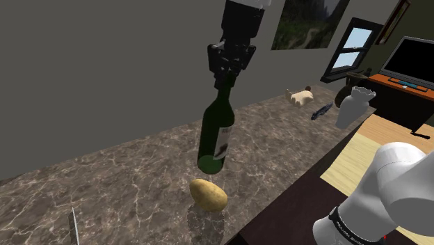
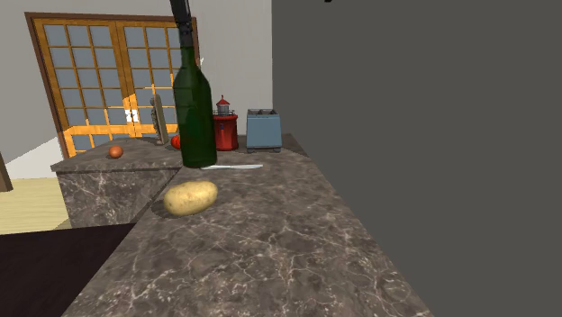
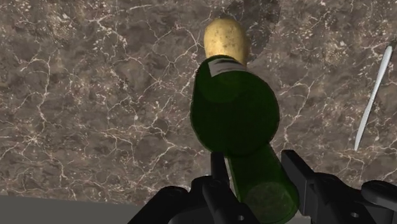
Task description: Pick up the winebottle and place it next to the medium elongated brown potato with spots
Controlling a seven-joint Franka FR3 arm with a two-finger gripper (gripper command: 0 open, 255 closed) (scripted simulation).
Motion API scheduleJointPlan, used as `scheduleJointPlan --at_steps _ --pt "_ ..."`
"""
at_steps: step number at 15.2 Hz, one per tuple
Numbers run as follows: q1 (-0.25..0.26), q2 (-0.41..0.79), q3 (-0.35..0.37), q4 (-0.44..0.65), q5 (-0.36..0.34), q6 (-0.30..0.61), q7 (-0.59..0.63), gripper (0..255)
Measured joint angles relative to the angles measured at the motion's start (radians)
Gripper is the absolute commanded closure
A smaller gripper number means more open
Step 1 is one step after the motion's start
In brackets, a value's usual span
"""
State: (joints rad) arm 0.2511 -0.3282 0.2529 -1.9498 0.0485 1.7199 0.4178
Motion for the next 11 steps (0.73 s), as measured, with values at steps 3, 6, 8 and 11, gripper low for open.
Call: scheduleJointPlan --at_steps 3,6,8,11 --pt "0.026 -0.010 0.050 0.003 0.012 -0.011 0.073 255" --pt "0.049 -0.008 0.099 0.011 0.020 -0.015 0.143 255" --pt "0.066 0.002 0.137 0.031 0.024 -0.024 0.197 255" --pt "0.087 0.024 0.192 0.049 0.025 -0.019 0.274 255"
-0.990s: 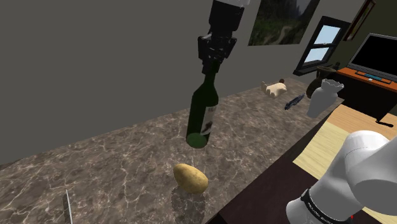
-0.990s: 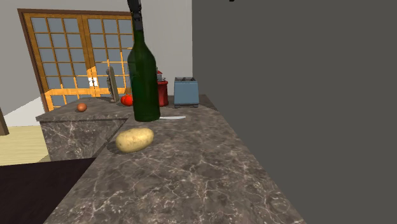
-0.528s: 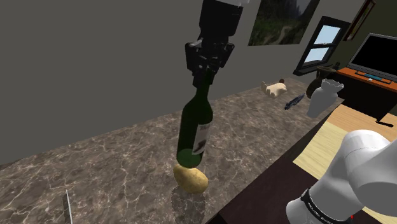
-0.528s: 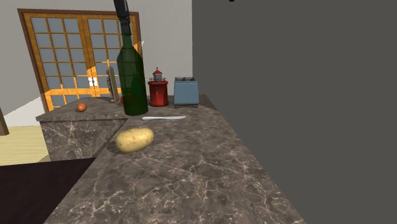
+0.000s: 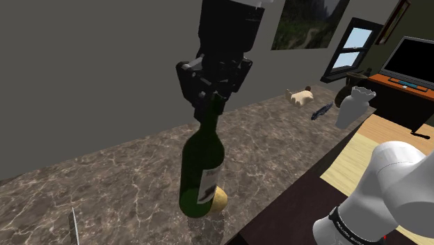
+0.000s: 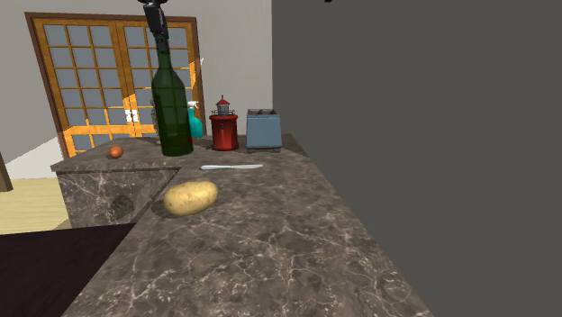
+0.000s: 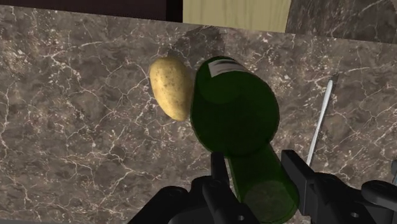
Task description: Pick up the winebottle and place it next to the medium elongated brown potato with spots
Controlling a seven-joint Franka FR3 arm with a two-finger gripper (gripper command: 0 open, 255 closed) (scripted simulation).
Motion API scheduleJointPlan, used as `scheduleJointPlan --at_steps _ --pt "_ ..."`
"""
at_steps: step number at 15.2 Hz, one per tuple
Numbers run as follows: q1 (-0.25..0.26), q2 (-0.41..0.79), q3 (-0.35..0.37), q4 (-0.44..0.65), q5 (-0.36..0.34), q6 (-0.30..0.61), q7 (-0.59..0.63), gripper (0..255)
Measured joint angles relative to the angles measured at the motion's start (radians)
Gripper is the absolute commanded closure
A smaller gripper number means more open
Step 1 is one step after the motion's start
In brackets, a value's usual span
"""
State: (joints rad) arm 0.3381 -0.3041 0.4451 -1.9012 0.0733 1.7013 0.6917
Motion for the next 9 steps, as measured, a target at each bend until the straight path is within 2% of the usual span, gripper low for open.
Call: scheduleJointPlan --at_steps 4,9 --pt "0.025 0.041 0.069 0.047 -0.008 -0.007 0.097 255" --pt "0.029 0.040 0.078 -0.017 -0.005 0.055 0.107 255"
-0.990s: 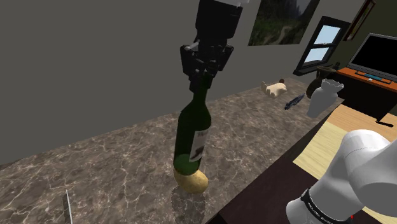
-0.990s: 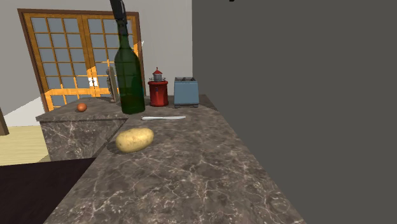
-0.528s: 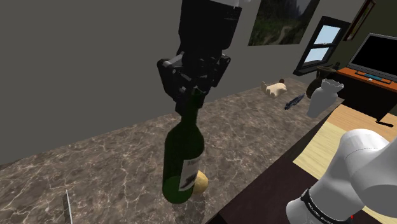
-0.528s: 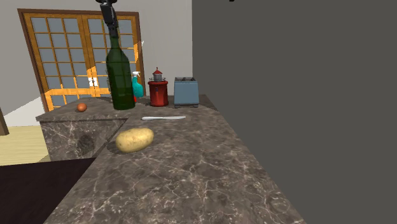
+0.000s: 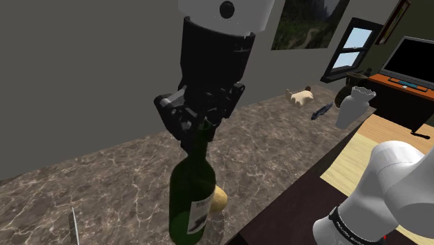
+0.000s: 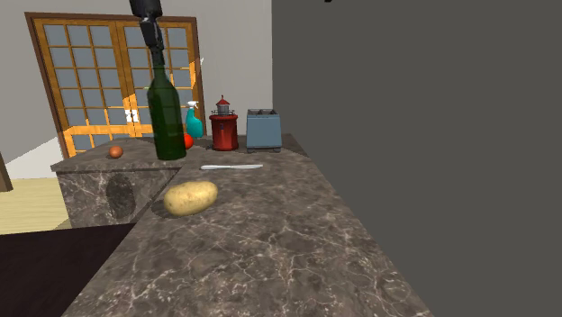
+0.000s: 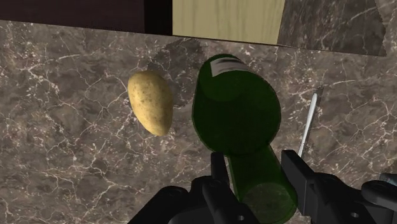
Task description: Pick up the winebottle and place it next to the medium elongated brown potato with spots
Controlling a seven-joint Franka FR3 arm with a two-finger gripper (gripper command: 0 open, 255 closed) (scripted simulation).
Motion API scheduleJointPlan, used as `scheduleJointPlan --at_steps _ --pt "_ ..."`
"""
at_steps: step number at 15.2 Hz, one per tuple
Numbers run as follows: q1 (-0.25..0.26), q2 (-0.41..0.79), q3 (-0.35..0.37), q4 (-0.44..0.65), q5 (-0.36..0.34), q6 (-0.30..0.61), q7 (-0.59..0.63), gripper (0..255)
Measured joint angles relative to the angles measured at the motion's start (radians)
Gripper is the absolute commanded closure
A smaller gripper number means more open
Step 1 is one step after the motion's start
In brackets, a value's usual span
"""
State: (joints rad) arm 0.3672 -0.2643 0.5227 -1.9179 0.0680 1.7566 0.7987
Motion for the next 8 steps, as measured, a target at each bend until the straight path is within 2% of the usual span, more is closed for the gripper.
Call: scheduleJointPlan --at_steps 8 --pt "0.006 -0.009 0.007 -0.113 0.007 0.105 0.003 255"
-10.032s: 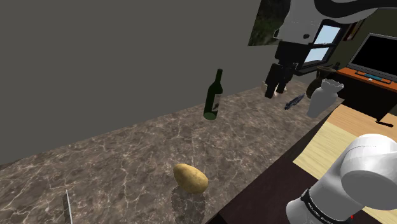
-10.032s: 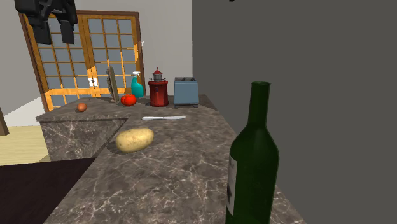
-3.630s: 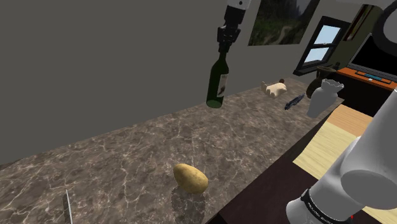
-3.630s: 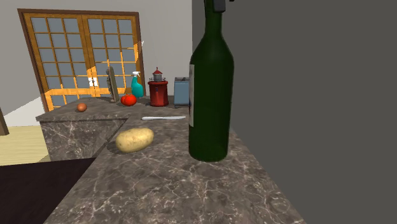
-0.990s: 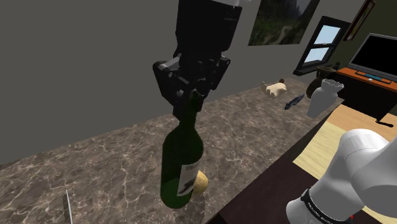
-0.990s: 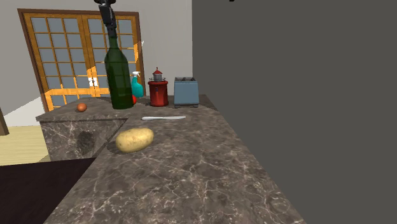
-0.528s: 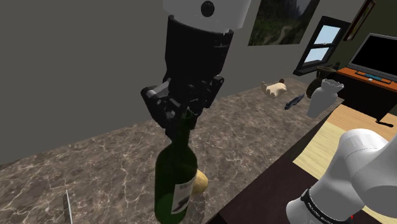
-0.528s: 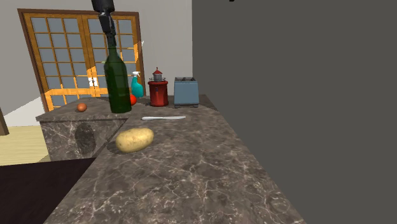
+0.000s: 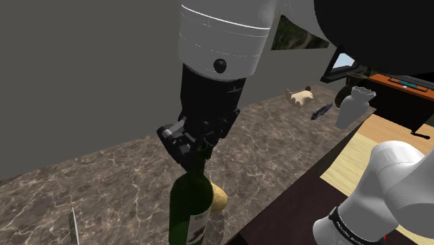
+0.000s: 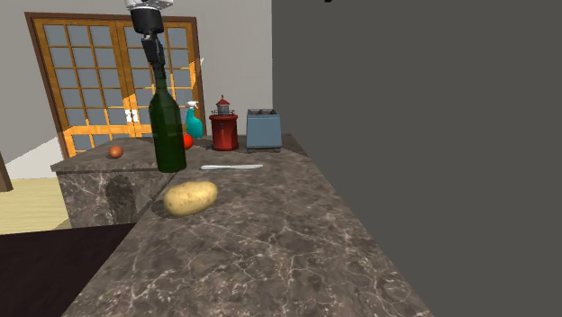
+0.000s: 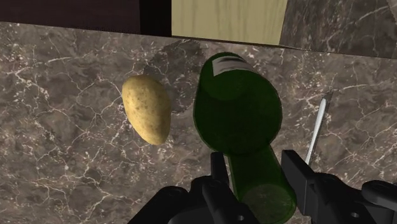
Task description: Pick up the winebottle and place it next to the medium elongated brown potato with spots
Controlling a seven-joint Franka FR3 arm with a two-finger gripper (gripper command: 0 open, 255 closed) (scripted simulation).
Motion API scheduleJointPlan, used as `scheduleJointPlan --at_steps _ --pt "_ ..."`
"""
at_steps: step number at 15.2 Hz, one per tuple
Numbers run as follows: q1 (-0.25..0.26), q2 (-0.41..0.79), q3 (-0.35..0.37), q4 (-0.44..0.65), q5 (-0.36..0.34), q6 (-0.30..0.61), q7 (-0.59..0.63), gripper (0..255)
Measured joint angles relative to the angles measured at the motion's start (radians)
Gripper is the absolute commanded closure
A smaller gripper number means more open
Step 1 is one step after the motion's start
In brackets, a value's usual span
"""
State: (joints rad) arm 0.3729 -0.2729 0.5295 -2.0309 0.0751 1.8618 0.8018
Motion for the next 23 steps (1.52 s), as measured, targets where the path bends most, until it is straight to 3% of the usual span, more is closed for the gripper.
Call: scheduleJointPlan --at_steps 15,21,22,23 --pt "0.003 0.034 0.023 -0.171 -0.009 0.201 0.019 255" --pt "0.003 0.036 0.024 -0.180 -0.010 0.213 0.019 255" --pt "0.003 0.036 0.024 -0.180 -0.010 0.213 0.019 0" --pt "0.003 0.036 0.024 -0.180 -0.010 0.213 0.019 0"
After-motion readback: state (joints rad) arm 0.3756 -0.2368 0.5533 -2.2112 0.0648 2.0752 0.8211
